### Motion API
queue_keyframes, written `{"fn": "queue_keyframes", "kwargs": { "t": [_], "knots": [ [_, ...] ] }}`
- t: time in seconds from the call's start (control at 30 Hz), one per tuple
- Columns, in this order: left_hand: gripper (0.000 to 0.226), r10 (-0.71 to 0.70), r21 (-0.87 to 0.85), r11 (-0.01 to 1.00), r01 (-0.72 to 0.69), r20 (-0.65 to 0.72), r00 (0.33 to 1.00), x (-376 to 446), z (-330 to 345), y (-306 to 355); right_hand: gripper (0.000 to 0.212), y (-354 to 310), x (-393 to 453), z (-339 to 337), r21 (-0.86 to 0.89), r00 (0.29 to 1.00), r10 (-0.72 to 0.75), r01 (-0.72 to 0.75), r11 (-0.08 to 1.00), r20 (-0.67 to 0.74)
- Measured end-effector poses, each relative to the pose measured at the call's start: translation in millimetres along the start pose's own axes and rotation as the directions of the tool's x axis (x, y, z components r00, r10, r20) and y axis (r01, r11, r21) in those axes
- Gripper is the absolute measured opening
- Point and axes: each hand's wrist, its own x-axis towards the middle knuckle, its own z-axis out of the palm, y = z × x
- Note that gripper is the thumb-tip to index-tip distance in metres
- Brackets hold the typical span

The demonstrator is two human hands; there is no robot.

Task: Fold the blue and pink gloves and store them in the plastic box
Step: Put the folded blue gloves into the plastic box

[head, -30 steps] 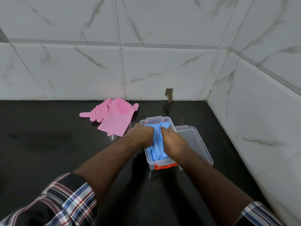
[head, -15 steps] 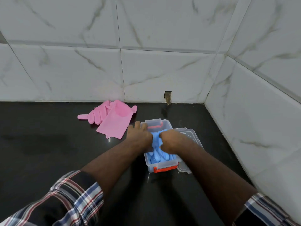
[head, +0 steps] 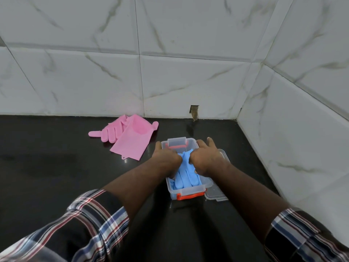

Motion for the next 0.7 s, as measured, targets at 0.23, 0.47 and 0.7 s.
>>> {"fn": "queue_keyframes", "kwargs": {
  "t": [0.23,0.47,0.7],
  "knots": [
    [0.06,-0.097,0.137,0.986,0.1,-0.031,0.995,16.4,7.3,16.4,0.04,-5.2,0.7,3.4,-0.039,1.0,0.026,-0.026,0.999,0.003],
    [0.06,-0.1,0.119,0.987,0.108,-0.072,0.992,16.7,11.1,17.9,0.048,-3.9,5.1,10.5,0.012,0.999,0.029,-0.03,0.999,0.033],
    [0.036,-0.046,-0.045,0.998,0.046,0.009,0.999,5.6,-1.7,3.8,0.048,8.0,5.4,7.8,0.233,0.998,-0.025,0.01,0.972,0.061]
  ]
}}
